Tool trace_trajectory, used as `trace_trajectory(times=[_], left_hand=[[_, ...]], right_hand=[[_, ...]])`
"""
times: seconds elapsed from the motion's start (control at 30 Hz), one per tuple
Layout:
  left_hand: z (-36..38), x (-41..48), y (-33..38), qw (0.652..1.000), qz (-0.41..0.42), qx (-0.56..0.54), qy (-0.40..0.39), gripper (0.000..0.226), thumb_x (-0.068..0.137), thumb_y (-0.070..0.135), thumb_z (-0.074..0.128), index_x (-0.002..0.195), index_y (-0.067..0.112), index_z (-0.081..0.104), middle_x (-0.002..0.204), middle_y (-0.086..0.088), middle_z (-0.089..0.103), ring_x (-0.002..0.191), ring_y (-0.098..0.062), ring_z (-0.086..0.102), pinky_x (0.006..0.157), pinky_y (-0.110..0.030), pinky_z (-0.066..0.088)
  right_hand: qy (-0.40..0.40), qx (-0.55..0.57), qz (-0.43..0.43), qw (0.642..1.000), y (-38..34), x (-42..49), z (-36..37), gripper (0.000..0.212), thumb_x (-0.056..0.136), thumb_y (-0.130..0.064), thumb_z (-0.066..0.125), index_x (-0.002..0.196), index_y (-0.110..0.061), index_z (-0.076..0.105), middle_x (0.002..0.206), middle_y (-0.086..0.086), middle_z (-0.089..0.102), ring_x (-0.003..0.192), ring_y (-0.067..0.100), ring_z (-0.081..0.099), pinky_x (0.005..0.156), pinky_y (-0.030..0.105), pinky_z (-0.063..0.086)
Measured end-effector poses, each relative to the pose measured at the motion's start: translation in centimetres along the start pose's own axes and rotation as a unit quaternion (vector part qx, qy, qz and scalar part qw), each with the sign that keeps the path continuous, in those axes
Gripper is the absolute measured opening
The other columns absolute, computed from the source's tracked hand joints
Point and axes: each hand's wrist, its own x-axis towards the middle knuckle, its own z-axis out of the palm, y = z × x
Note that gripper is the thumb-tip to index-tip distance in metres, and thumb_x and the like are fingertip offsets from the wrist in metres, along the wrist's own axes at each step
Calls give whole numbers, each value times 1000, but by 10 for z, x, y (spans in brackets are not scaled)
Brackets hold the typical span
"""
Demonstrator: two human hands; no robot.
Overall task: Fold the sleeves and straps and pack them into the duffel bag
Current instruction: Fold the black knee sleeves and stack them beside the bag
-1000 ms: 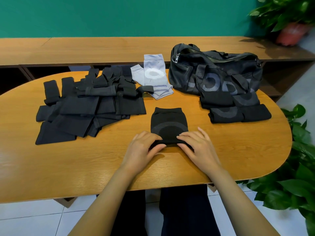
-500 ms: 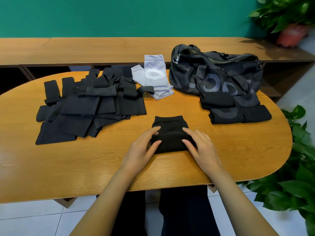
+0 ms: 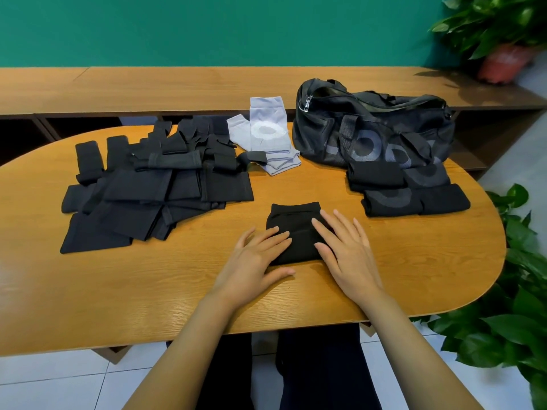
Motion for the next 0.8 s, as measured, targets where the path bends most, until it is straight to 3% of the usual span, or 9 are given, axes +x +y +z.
trace_trajectory(times=[0.1, 0.3, 0.5, 0.57, 0.67, 0.8], left_hand=[[0, 2, -1, 1000, -15, 1, -25, 72, 89, 69, 32, 151, 32, 30, 158, 18, 22, 146, 3, 5, 120, -33, -10], [1, 4, -1, 999, -38, -13, -26, 70, 90, 66, 33, 152, 32, 28, 159, 17, 21, 147, 2, 5, 121, -35, -9], [3, 2, -4, 998, -43, -25, 34, 56, 95, 52, 49, 146, 29, 42, 155, 13, 32, 143, -3, 19, 117, -25, 2], [2, 1, -4, 997, -43, -27, 53, 50, 96, 48, 51, 142, 26, 49, 149, 11, 41, 138, -4, 27, 114, -24, 8], [1, -1, -3, 995, -49, -40, 72, 43, 97, 45, 50, 135, 25, 57, 141, 11, 49, 132, -5, 35, 113, -24, 13], [-3, -1, -1, 991, -66, -88, 71, 36, 97, 45, 48, 124, 25, 62, 136, 11, 53, 129, 0, 38, 118, -27, 14]], right_hand=[[-48, -17, -21, 998, -2, 1, -2, 61, 102, -59, 8, 149, -30, 34, 157, -11, 25, 150, 8, 9, 122, 43, -2], [-134, -43, -9, 990, -4, 4, -3, 84, 89, -72, -14, 148, -36, 33, 156, -15, 28, 148, 5, 12, 121, 44, -11], [-149, -30, -4, 988, -6, 4, -6, 83, 88, -75, -11, 148, -40, 33, 156, -17, 28, 147, 1, 13, 120, 45, -13], [-152, -17, -1, 988, -8, 4, -9, 82, 87, -78, -4, 149, -39, 33, 156, -17, 28, 146, -1, 14, 120, 44, -13], [-129, 17, 17, 991, -12, 4, -15, 78, 87, -79, 21, 151, -36, 30, 155, -18, 30, 139, -10, 11, 121, 37, -14], [-128, 65, 60, 988, -16, 4, -23, 75, 87, -61, 55, 151, -34, 26, 145, -24, 29, 125, -16, 1, 117, 25, -14]])
